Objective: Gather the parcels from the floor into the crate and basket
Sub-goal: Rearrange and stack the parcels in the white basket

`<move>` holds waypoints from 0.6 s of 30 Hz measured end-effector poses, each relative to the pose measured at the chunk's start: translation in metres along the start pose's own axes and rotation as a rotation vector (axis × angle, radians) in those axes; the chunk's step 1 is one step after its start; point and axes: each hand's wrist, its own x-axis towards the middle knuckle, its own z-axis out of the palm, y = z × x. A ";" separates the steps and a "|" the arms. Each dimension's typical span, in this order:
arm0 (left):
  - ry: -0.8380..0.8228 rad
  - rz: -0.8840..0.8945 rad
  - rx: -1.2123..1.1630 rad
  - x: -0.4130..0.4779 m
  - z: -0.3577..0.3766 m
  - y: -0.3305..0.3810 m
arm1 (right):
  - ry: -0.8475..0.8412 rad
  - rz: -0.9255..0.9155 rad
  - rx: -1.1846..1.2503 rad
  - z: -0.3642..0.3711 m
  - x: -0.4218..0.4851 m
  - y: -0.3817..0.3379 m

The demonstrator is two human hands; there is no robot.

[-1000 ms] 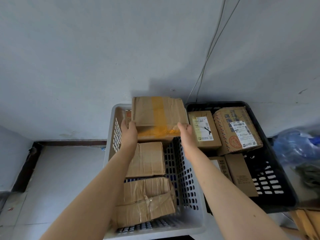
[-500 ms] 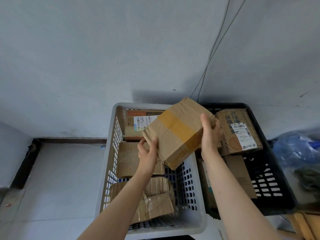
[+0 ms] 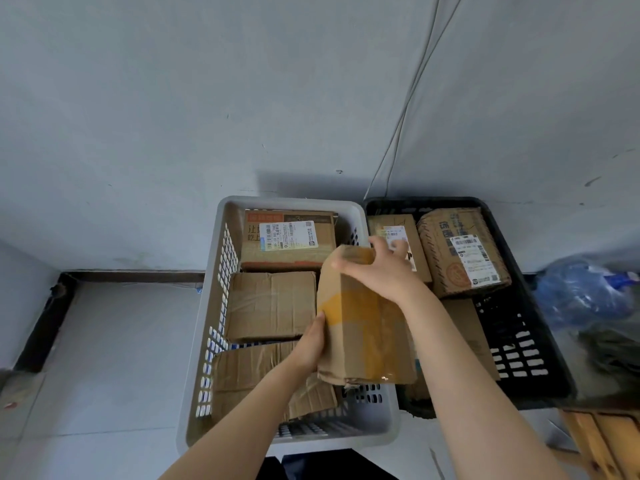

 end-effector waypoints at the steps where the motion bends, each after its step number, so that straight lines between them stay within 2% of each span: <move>1: 0.000 -0.019 -0.012 0.003 -0.003 -0.007 | -0.079 0.015 -0.028 0.005 0.001 0.002; 3: 0.016 -0.043 -0.033 0.009 -0.007 -0.018 | -0.128 0.036 -0.059 0.017 0.002 0.006; 8: 0.005 -0.053 -0.072 0.013 0.000 -0.027 | 0.087 -0.003 -0.111 0.032 0.000 0.004; 11: 0.054 -0.027 -0.067 0.066 -0.007 -0.080 | 0.179 -0.032 -0.176 0.039 0.003 -0.003; 14: 0.062 0.018 0.112 0.058 -0.011 -0.081 | 0.245 -0.063 -0.219 0.047 0.008 -0.008; 16: 0.106 0.063 0.335 0.006 -0.006 -0.043 | 0.277 -0.086 -0.223 0.051 0.015 -0.011; 18: 0.127 0.121 0.615 -0.002 -0.010 -0.050 | 0.277 -0.095 -0.251 0.054 0.022 -0.013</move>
